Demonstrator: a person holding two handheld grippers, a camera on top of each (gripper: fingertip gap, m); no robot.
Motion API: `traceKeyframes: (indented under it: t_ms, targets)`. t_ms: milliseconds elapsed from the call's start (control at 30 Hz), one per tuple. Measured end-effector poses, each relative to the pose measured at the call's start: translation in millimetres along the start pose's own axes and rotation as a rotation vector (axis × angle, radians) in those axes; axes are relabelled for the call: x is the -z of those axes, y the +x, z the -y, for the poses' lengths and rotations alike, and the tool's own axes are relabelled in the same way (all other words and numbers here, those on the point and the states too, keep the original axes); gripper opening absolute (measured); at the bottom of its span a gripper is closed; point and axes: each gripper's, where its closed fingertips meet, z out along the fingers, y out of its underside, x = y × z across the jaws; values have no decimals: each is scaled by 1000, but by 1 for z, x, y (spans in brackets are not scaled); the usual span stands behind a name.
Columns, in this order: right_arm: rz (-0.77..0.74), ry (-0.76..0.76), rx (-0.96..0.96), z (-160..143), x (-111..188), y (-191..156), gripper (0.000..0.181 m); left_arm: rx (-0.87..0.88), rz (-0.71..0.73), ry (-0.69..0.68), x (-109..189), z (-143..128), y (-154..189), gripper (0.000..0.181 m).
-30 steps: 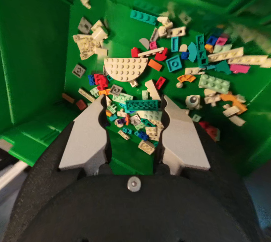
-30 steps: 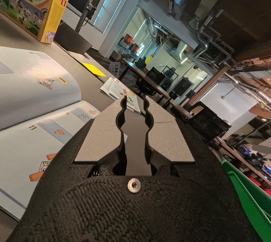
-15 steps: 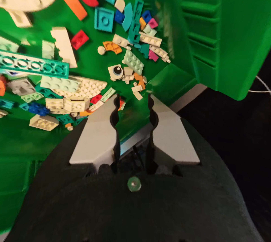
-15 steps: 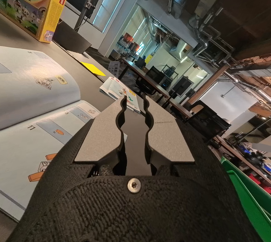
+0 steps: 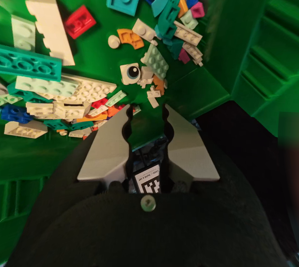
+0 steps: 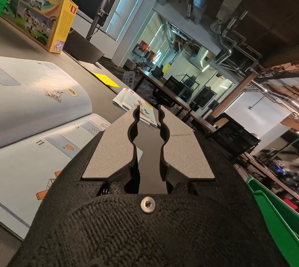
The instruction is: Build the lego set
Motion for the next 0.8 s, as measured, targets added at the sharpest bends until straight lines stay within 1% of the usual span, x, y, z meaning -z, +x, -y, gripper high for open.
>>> traceKeyframes:
  t_ms: [300,500,600,800]
  targets:
    - [-1,0,-1,0,0,0,21,27,-11,-5,-2,-1,-1,32]
    - [-3,0,-1,0,0,1,21,23,-43,-26,0,-1,7,20]
    - [-1,1,-1,0,0,1,21,33,-50,-44,0,-1,7,20]
    - [7,10,-4,1,0,0,20,117,-150,-97,-3,-1,4,22]
